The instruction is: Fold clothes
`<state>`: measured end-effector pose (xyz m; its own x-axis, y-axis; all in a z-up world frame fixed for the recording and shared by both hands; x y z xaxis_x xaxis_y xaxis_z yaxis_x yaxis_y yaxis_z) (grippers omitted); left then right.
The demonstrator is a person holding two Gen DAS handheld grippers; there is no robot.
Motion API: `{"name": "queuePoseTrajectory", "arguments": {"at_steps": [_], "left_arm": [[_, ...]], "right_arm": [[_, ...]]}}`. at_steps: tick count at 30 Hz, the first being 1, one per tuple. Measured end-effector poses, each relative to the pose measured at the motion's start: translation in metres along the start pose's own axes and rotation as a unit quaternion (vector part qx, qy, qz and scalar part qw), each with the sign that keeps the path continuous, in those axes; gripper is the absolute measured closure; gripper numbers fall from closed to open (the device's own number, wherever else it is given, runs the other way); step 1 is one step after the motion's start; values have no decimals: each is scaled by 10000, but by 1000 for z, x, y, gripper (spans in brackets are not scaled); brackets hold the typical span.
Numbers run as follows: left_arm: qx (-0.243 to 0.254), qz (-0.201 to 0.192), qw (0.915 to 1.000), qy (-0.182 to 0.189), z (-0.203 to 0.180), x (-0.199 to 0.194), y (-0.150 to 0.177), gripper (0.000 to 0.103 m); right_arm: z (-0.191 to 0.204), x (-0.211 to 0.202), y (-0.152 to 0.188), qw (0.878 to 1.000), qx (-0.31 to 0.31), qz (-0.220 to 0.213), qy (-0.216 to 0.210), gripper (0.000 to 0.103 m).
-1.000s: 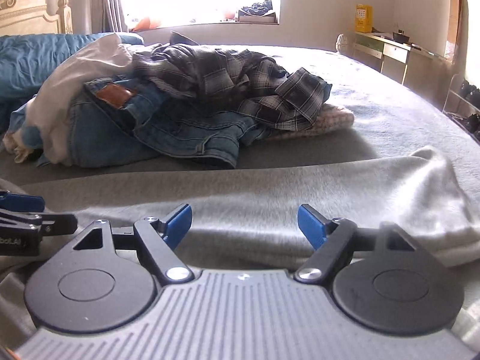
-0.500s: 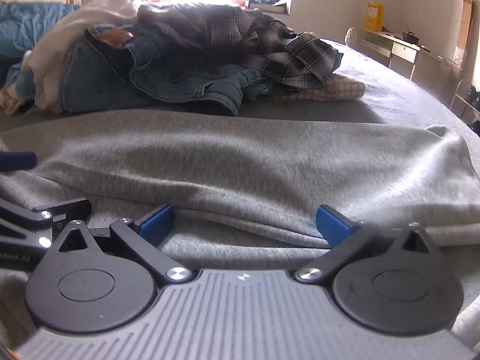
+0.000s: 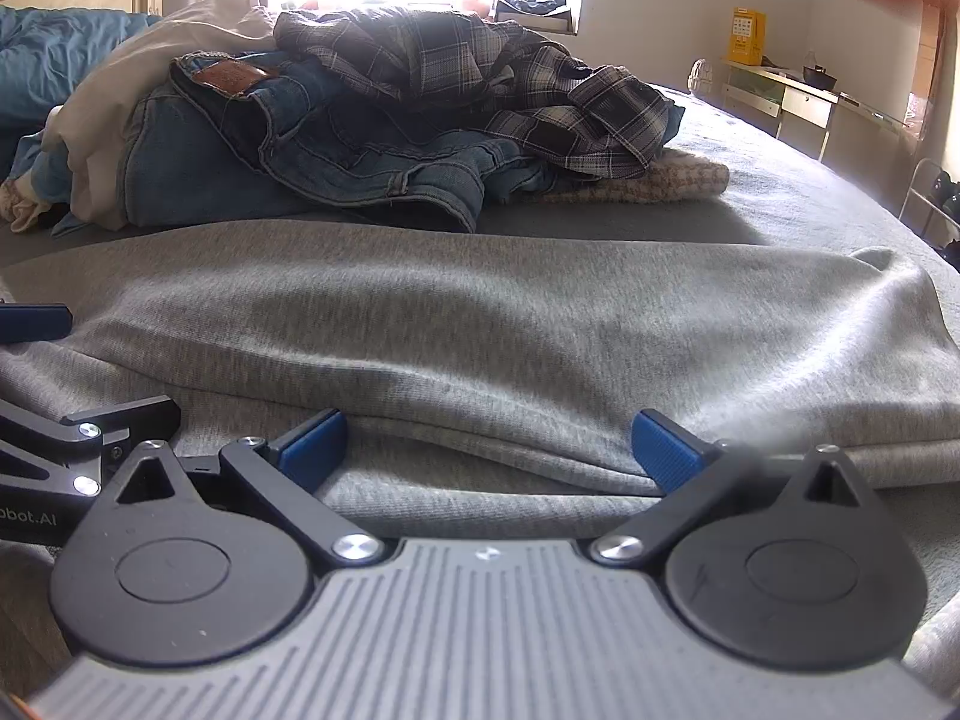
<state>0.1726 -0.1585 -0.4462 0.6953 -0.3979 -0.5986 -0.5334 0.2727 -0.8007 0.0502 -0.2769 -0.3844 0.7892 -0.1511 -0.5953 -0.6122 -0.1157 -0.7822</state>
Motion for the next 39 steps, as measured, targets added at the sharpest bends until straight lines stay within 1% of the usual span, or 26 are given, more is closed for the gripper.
{"name": "queuePoseTrajectory", "arguments": {"at_steps": [9,16,22,28,31,39], "left_arm": [[-6,-13,10000,8,1,0,1,0],[-124,7,9999,115,4,1,2,0],[-481,-4,9979,436,14,1,1,0],[-871,-80,9930,790,26,1,2,0],[-913,-85,9924,823,28,3,2,0],[-786,-61,9944,711,25,4,-1,0]], "right_arm": [[1,-1,0,10000,-7,1,15,1],[1,-2,1,10000,-3,1,27,1],[0,-1,1,10000,0,-2,21,1],[1,1,0,10000,-1,-4,13,1],[1,2,0,10000,-4,-4,14,1],[0,4,-1,10000,-10,-3,17,1]]}}
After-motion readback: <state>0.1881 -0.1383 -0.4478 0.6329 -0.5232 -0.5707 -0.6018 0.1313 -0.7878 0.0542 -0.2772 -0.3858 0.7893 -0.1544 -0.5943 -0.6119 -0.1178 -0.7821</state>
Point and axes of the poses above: each gripper's, at about its wrist camera, not at the fingertips, and x roughly the way its jaws point, z to its left, y to its underside, the point moved 5 cm from there along x, roughly the way its jaws point, and after that the axes turned 9 degrees about -x, right-handed, at the moved point
